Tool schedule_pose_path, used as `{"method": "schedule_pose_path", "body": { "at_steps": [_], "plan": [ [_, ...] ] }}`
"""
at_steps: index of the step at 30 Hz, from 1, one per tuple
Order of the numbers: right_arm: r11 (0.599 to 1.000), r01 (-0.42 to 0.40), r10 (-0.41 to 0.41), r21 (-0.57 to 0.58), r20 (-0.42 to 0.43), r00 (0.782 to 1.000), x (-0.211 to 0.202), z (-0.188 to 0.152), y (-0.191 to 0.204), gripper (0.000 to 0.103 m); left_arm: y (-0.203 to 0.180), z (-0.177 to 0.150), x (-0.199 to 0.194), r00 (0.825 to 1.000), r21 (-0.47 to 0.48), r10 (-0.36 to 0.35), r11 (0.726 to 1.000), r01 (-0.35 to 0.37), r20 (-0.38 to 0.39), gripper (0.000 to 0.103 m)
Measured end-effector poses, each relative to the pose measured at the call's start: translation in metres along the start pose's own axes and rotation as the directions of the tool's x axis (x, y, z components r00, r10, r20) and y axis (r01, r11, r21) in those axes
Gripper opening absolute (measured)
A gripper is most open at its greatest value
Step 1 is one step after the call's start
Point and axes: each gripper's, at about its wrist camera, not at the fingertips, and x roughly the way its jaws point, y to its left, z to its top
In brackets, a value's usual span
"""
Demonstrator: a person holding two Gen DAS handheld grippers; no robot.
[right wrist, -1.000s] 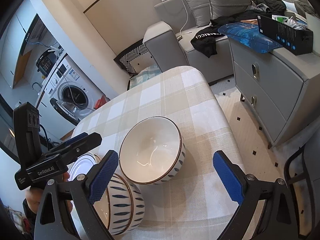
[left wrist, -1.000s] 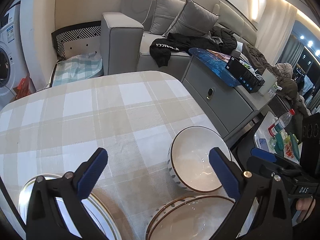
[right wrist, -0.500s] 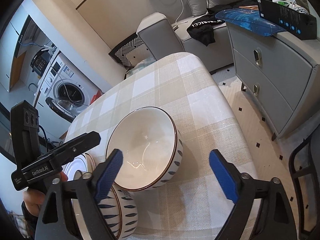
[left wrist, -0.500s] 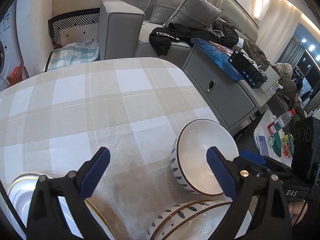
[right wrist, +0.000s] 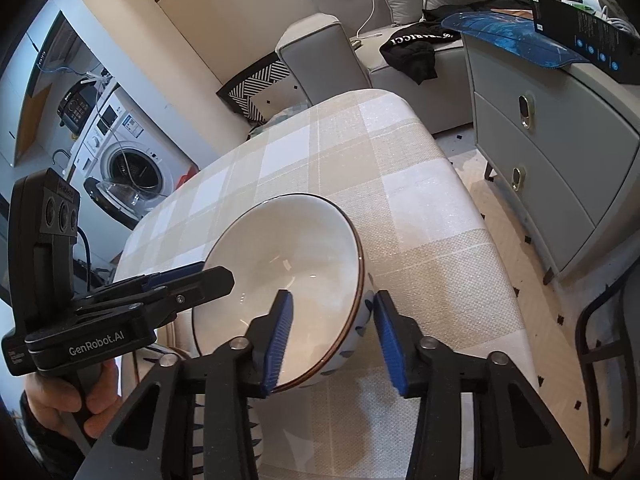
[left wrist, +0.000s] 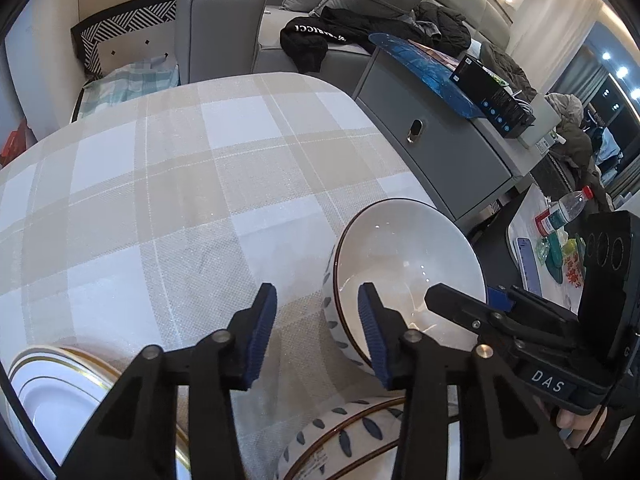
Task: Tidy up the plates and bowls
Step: 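Lift the striped bowl with the right gripper and carry it to the bowl pair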
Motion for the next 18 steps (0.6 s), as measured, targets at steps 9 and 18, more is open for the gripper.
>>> {"method": "schedule_pose_path", "body": {
  "at_steps": [9,18],
  "plan": [
    [1.0,0.024,-0.024,-0.015,0.023,0.999,-0.002,-0.001,0.0,0.024,-0.015,0.001,0.001,1.0,0.057,0.024,0.998,-0.023,-0.004,0.012],
    [1.0,0.026,-0.025,-0.013,0.057,0.998,-0.011,0.001,-0.001,0.019,-0.021,0.003,-0.003,0.998,0.083,0.048,0.995,-0.051,0.027,0.011]
  ]
}}
